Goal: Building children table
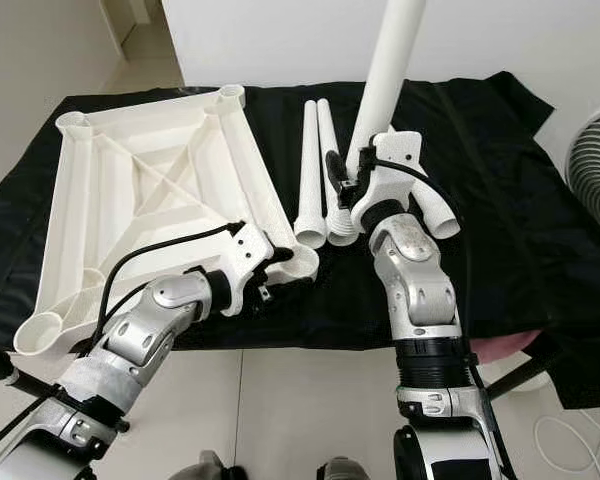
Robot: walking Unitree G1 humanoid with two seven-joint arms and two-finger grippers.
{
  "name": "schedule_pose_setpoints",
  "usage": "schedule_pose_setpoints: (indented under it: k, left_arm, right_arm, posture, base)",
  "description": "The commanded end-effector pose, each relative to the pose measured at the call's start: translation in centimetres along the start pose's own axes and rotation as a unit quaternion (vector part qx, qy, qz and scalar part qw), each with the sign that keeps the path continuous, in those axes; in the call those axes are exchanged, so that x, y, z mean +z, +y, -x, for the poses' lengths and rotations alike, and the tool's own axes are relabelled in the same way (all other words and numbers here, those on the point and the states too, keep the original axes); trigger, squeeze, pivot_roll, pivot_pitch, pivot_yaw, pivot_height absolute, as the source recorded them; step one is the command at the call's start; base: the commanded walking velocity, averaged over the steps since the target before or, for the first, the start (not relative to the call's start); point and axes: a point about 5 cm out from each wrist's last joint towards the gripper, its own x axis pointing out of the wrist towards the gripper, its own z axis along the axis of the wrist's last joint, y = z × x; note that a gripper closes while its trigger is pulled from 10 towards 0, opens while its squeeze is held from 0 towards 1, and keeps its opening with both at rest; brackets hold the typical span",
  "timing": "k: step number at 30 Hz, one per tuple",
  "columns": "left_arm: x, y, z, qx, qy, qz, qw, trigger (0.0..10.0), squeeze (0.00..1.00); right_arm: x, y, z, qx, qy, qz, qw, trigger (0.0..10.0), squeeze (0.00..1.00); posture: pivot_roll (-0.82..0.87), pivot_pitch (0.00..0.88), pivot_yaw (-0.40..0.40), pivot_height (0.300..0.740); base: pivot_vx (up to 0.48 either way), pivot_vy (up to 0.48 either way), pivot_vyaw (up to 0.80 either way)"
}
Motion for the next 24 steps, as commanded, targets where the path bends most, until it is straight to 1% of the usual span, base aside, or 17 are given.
schedule_pose_setpoints:
  k: [1, 3, 5, 6, 8, 10, 12, 13, 14, 19, 21, 23, 24]
  left_arm:
    - [0.1, -0.3, 0.0, 0.002, 0.0, 0.006, 1.0, 10.0, 0.0]
    - [0.2, -0.3, 0.0, 0.002, -0.001, 0.009, 1.0, 10.0, 0.0]
    - [0.2, -0.4, 0.4, 0.009, -0.004, 0.008, 1.0, 10.0, 0.0]
    - [0.2, -0.4, 0.4, 0.009, -0.004, 0.008, 1.0, 10.0, 0.0]
    - [0.1, -0.1, 1.0, 0.024, -0.005, 0.007, 1.0, 10.0, 0.0]
    - [-0.2, 0.2, 1.6, 0.037, 0.005, 0.004, 0.999, 10.0, 0.0]
    - [-0.3, 0.3, 1.8, 0.04, 0.009, 0.001, 0.999, 10.0, 0.0]
    - [-0.5, 0.7, 2.5, 0.058, 0.017, 0.005, 0.998, 10.0, 0.0]
    - [-0.5, 0.7, 2.5, 0.058, 0.017, 0.005, 0.998, 10.0, 0.0]
    - [-1.5, 1.2, 3.6, 0.086, 0.049, 0.013, 0.995, 10.0, 0.0]
    - [-1.7, 1.3, 3.8, 0.092, 0.054, 0.012, 0.994, 10.0, 0.0]
    - [-1.9, 1.3, 4.0, 0.097, 0.061, 0.011, 0.993, 10.0, 0.0]
    - [-2.1, 1.4, 4.1, 0.102, 0.066, 0.01, 0.993, 10.0, 0.0]
  right_arm:
    - [-0.4, 0.8, 0.0, 0.017, 0.002, 0.006, 1.0, 10.0, 0.0]
    - [-0.5, 0.9, 0.0, 0.018, 0.003, 0.007, 1.0, 10.0, 0.0]
    - [-1.1, 1.6, 0.1, 0.032, 0.004, 0.004, 0.999, 10.0, 0.0]
    - [-1.1, 1.6, 0.1, 0.032, 0.004, 0.004, 0.999, 10.0, 0.0]
    - [-1.5, 2.3, 0.1, 0.047, 0.005, 0.005, 0.999, 10.0, 0.0]
    - [-1.8, 2.9, 0.2, 0.063, 0.004, 0.0, 0.998, 10.0, 0.0]
    - [-1.9, 3.1, 0.1, 0.069, 0.004, -0.002, 0.998, 10.0, 0.0]
    - [-1.9, 3.6, 0.1, 0.082, -0.004, -0.009, 0.997, 10.0, 0.0]
    - [-1.9, 3.6, 0.1, 0.082, -0.004, -0.009, 0.997, 10.0, 0.0]
    - [-1.8, 3.9, 0.0, 0.088, -0.02, -0.02, 0.996, 10.0, 0.0]
    - [-1.7, 3.8, 0.0, 0.089, -0.024, -0.024, 0.995, 10.0, 0.0]
    - [-1.5, 3.7, 0.0, 0.086, -0.033, -0.033, 0.995, 10.0, 0.0]
    - [-1.2, 3.5, 0.0, 0.083, -0.045, -0.048, 0.994, 10.0, 0.0]
  posture:
    - [-0.15, 0.064, 0.082, 0.74]
    - [-0.15, 0.064, 0.082, 0.74]
    - [-0.14, 0.054, 0.08, 0.74]
    - [-0.14, 0.054, 0.08, 0.74]
    - [-0.14, 0.052, 0.077, 0.74]
    - [-0.13, 0.048, 0.074, 0.74]
    - [-0.13, 0.046, 0.071, 0.74]
    - [-0.12, 0.043, 0.064, 0.74]
    - [-0.12, 0.043, 0.064, 0.74]
    - [-0.11, 0.037, 0.057, 0.74]
    - [-0.11, 0.037, 0.057, 0.74]
    - [-0.11, 0.037, 0.057, 0.74]
    - [-0.11, 0.037, 0.057, 0.74]
  base:
    - [0.0, 0.0, 0.0]
    - [0.0, 0.0, 0.0]
    - [0.0, 0.0, 0.0]
    - [0.0, 0.0, 0.0]
    - [0.0, 0.0, 0.0]
    - [0.0, 0.0, 0.0]
    - [0.0, 0.0, 0.0]
    - [0.0, 0.0, 0.0]
    - [0.0, 0.0, 0.0]
    - [0.0, 0.0, 0.0]
    - [0.0, 0.0, 0.0]
    - [0.0, 0.0, 0.0]
    - [0.0, 0.0, 0.0]
